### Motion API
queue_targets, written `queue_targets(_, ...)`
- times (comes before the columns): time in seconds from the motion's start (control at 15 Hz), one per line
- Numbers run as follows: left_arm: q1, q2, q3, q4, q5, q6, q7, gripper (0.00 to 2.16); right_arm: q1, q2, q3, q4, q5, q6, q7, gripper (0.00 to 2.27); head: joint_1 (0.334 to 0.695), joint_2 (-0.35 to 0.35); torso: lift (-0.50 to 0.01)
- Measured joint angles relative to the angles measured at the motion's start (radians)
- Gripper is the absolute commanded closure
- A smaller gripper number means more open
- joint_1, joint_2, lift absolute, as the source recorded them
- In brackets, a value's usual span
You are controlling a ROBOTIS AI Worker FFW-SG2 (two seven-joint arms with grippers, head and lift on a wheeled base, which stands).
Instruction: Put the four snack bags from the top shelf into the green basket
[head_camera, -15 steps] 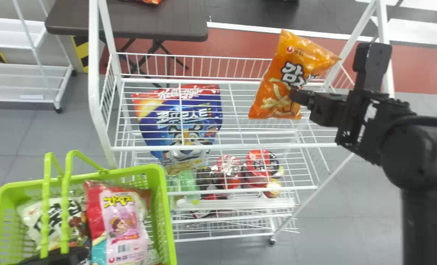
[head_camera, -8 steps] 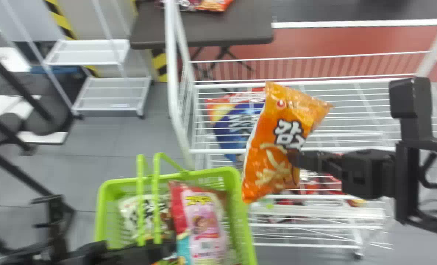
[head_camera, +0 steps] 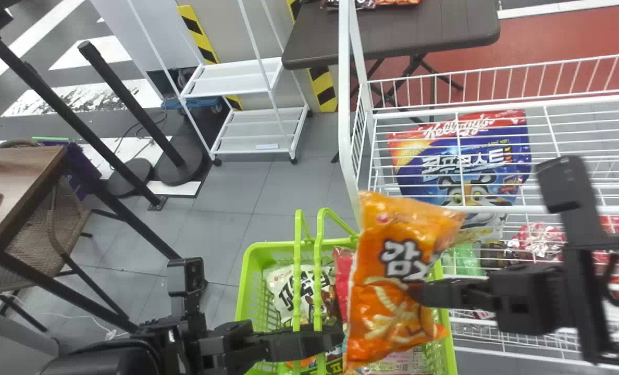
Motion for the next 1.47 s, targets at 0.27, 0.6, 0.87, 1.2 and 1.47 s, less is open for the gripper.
queue_targets(0.27,-0.002,-0.001,-0.012,-0.005,0.002,0.004,0.000,2.15,-0.103,0.020,0.129,0.222,0.008,-0.062,-0.060,2.25,0.695,0.350,0.000)
queue_targets(0.6,-0.001,0.003,-0.012,-0.008,0.008,0.007,0.000,2.15,-0.227,0.028,0.199,0.336,-0.005,0.058,-0.086,0.00,0.695,0.350,0.000)
queue_targets(0.87,0.002,0.012,-0.007,-0.006,0.016,0.007,0.000,2.15,-0.220,0.018,0.088,0.245,-0.098,0.076,-0.063,0.05,0.695,0.350,0.000)
queue_targets(1.2,-0.001,0.027,-0.008,-0.003,0.029,0.007,0.000,2.15,-0.169,-0.036,-0.152,0.049,-0.098,0.076,-0.007,0.05,0.695,0.350,0.000)
queue_targets(1.47,-0.002,0.033,-0.010,-0.004,0.036,0.007,0.000,2.15,-0.025,-0.071,-0.141,0.006,0.275,-0.216,0.013,0.05,0.695,0.214,0.000)
